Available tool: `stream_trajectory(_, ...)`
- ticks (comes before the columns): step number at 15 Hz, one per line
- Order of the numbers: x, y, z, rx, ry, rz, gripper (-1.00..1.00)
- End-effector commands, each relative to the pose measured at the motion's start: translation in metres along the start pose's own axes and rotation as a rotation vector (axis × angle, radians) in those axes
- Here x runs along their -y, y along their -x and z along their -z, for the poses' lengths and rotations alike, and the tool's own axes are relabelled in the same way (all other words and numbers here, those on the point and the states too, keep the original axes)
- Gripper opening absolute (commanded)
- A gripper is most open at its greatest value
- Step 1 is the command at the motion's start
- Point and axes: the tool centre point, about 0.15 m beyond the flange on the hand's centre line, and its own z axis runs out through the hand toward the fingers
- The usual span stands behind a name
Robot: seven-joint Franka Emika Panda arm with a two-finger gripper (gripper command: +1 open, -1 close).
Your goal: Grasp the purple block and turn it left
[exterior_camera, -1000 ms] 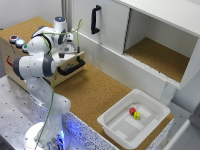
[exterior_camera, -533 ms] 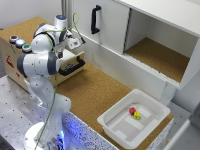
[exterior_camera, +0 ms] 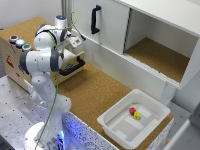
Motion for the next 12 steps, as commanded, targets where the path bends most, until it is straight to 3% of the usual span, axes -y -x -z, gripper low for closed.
stream_trajectory(1, 0.019, -0.021, 0.035, 0.036, -0.018, -0.091, 1.0)
stream_trajectory(6, 0.043, -0.016, 0.046, 0.008, -0.064, -0.456, 1.0)
stream_trajectory(7, 0.047, -0.013, 0.043, 0.051, -0.039, -0.602, 1.0)
stream_trajectory(11, 0.064, -0.012, 0.028, -0.002, -0.02, -1.044, 1.0)
stream_trajectory(12, 0.063, -0.013, 0.023, 0.026, 0.01, -1.105, 1.0)
